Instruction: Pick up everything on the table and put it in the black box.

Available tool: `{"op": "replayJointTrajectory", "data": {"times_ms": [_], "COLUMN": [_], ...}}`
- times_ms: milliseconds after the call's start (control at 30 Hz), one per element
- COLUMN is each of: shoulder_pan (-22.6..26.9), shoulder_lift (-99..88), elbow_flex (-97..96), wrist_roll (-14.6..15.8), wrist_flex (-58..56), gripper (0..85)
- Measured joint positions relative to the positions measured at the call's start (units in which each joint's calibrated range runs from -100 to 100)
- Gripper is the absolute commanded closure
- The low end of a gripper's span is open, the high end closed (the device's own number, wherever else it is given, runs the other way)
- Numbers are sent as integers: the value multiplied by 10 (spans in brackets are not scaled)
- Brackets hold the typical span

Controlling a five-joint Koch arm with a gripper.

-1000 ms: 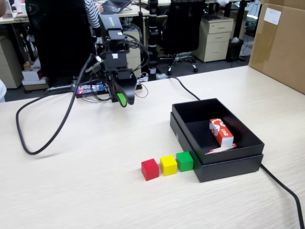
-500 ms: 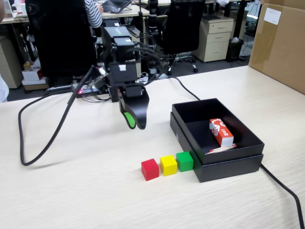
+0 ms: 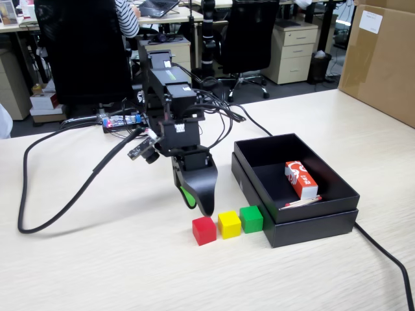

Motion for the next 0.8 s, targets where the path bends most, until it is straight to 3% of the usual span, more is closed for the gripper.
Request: {"op": "replayJointTrajectory", "data": {"times_ms": [567, 800], "shoulder_pan": [1, 1], "shoulder_lift": [170, 183], "elbow_flex": [125, 148], "wrist_roll": [0, 0], "wrist_flex": [-44, -57], "gripper": [436, 682]}}
